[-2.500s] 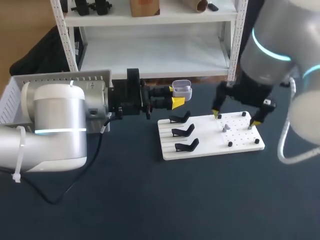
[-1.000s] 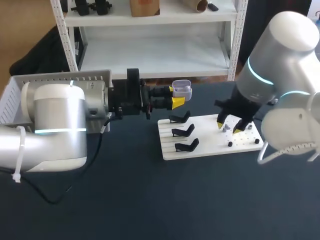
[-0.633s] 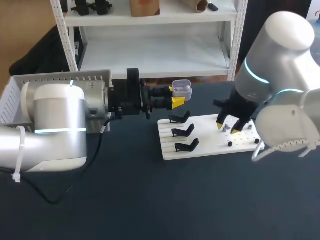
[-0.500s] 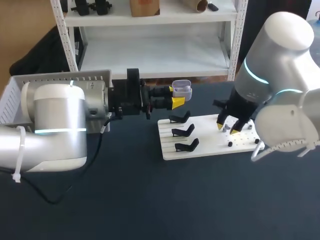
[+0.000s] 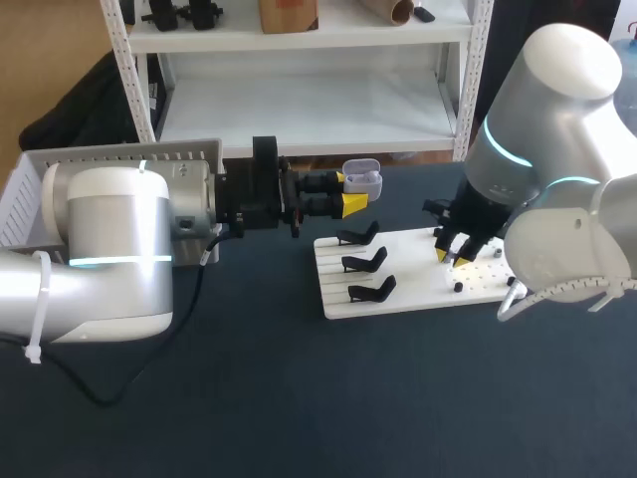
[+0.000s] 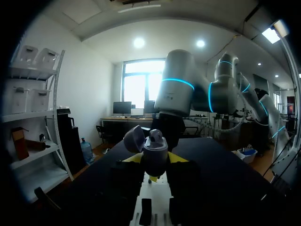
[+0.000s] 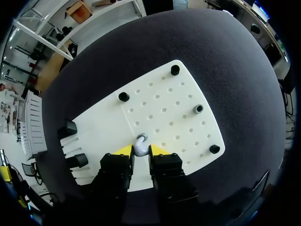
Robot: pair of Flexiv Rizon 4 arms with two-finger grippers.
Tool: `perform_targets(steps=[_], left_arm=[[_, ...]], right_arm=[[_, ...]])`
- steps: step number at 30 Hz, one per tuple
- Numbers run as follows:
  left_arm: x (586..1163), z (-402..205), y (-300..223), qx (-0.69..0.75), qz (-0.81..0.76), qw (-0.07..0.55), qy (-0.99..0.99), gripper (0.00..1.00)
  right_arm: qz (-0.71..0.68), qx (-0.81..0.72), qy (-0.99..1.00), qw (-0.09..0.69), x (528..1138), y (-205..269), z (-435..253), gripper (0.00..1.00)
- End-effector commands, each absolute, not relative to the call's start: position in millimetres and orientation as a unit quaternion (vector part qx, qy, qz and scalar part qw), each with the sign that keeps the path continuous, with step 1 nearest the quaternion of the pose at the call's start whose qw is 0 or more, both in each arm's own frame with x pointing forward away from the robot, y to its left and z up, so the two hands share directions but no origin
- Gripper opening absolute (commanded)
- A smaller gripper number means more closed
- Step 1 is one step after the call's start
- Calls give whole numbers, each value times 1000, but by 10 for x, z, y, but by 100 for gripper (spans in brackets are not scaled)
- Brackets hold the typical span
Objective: Pick up each earbud case from the left stands, insert the matching earbuds, close the lid, and place the case in the box.
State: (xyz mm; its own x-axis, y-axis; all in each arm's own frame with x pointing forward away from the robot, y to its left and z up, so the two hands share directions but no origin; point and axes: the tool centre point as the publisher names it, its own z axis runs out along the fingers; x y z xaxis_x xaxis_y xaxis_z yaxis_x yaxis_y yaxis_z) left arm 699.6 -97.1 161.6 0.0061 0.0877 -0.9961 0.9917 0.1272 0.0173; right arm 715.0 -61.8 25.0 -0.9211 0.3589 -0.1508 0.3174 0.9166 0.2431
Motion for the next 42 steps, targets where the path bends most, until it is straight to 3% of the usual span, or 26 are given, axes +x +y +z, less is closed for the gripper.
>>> perform_targets(steps=[1,3,19,31,42], left_arm=[[6990,1611,-971,490,-441,514,549,0],[6990,1611,-971,490,-441,514,549,0],[6990,1611,-971,490,-441,514,549,0],[6990,1611,-971,490,-441,514,549,0],[6990,1611,-971,490,-441,514,549,0]], right_arm=[[106,174,974,96,7152,-614,248,7],[105,174,974,95,7148,-611,248,0],[84,157,979,96,7050,-618,506,0],[55,38,996,53,6721,-644,1354,0],[51,7,997,49,6317,-245,2081,0]])
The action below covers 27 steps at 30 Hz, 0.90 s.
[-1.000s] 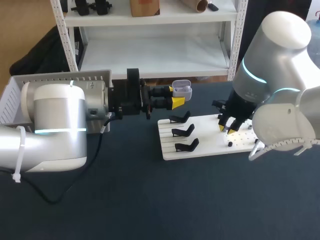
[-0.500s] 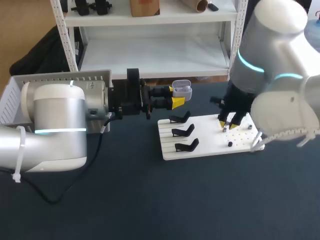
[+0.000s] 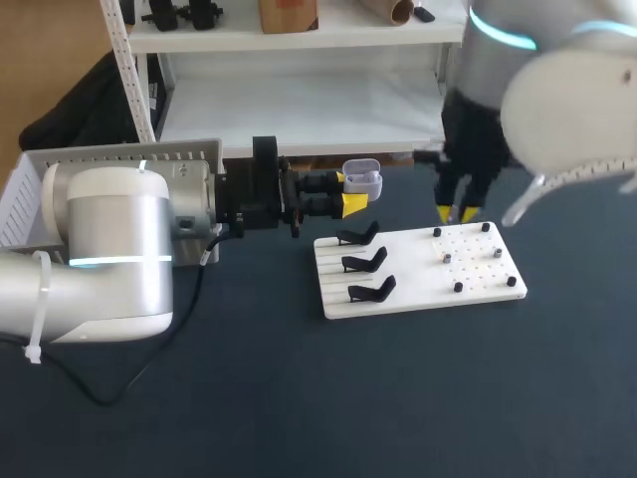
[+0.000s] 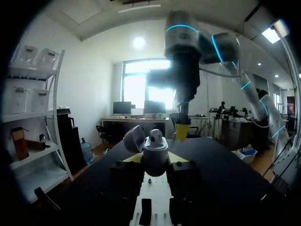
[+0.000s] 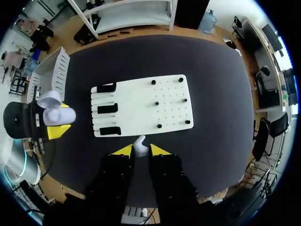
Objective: Pick up each earbud case from the left stands, insert the matching earbuds, close the lid, and place the case in the box.
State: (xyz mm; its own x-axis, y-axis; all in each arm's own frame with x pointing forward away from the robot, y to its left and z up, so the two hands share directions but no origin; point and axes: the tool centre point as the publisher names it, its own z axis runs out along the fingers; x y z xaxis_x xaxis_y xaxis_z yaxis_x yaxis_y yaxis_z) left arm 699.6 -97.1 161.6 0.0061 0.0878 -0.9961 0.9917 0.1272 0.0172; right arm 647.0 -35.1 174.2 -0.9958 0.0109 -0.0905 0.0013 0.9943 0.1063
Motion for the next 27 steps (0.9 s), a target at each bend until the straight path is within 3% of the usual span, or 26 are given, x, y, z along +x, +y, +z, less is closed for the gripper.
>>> perform_targets(steps=[1,11,27], left_arm=[[6990,1611,-971,490,-441,514,549,0],[6990,1611,-971,490,-441,514,549,0],[6990,1611,-971,490,-441,514,549,0]], right_arm=[[59,1,997,49,6283,-182,2158,0],[112,-68,989,69,6237,289,2658,0],[109,-168,977,68,6549,811,2552,0]])
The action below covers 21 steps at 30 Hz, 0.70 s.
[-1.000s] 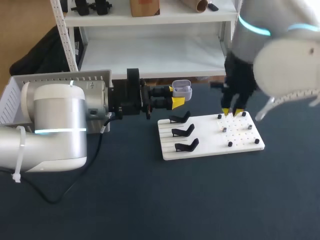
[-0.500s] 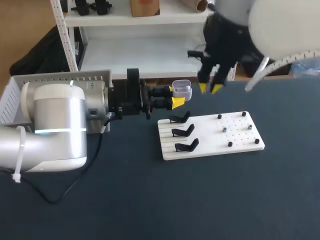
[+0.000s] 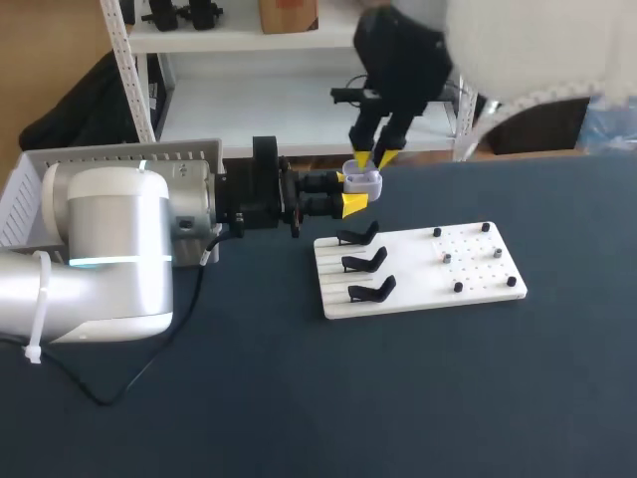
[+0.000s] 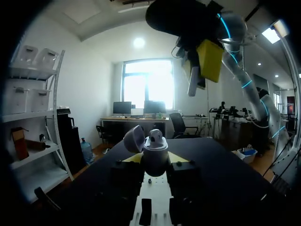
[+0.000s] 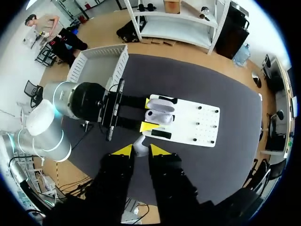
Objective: Pick up each earbud case from the left stands, insert the matching earbuds, close the lid, and place the case in the box.
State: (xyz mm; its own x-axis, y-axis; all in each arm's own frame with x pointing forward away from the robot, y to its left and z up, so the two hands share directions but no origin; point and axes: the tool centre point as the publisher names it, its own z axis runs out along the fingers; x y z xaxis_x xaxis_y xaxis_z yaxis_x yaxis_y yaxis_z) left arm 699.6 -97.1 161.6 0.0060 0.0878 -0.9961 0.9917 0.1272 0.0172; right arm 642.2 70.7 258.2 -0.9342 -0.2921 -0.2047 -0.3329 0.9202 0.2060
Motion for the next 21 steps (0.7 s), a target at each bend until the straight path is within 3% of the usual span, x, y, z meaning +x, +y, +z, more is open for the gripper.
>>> perform_targets(steps=[1,21], left_arm=[[6990,1611,-971,490,-441,514,549,0],[6990,1611,-971,490,-441,514,549,0]], right_arm=[[108,-170,977,69,6563,821,2543,0],[85,-192,976,57,6789,774,2253,0]])
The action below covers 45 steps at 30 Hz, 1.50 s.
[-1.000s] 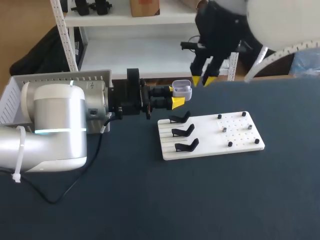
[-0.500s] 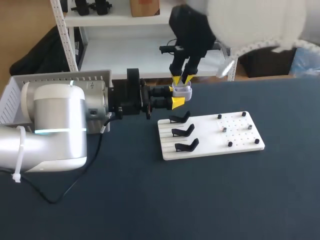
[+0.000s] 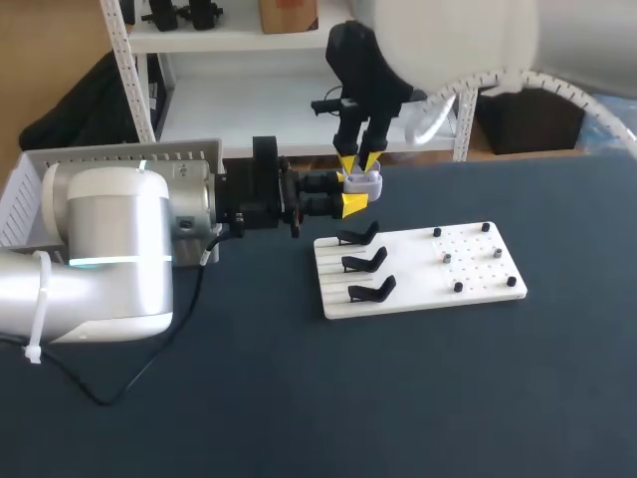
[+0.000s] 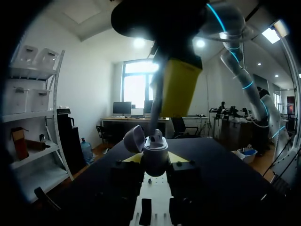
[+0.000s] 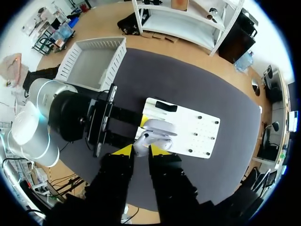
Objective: Pick up each earbud case from the left stands, insert the matching earbuds, close the lid, and place the case in the box.
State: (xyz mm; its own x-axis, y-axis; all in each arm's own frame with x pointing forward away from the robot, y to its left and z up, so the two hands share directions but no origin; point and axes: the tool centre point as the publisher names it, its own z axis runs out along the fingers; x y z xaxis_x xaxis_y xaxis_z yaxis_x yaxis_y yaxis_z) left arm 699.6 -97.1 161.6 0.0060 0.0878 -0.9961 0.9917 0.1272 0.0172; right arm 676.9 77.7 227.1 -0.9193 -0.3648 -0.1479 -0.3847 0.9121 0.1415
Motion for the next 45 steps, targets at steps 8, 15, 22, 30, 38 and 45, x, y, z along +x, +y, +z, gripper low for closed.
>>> perform_targets(steps=[8,15,22,30,38,45], left_arm=[[6990,1611,-971,490,-441,514,549,0],[6990,1611,-971,490,-441,514,549,0],[6990,1611,-971,490,-441,514,549,0],[6990,1611,-971,490,-441,514,549,0],[6990,1611,-971,490,-441,514,549,0],[6990,1611,-971,490,-441,514,549,0]], right_arm=[[84,-196,976,52,6784,786,2197,0],[88,-192,976,48,6763,760,2185,0],[89,-191,976,50,6767,744,2178,0],[87,-193,976,45,6783,734,2140,0],[82,-192,977,40,6802,727,2073,0],[77,-199,976,36,6796,756,2051,0]])
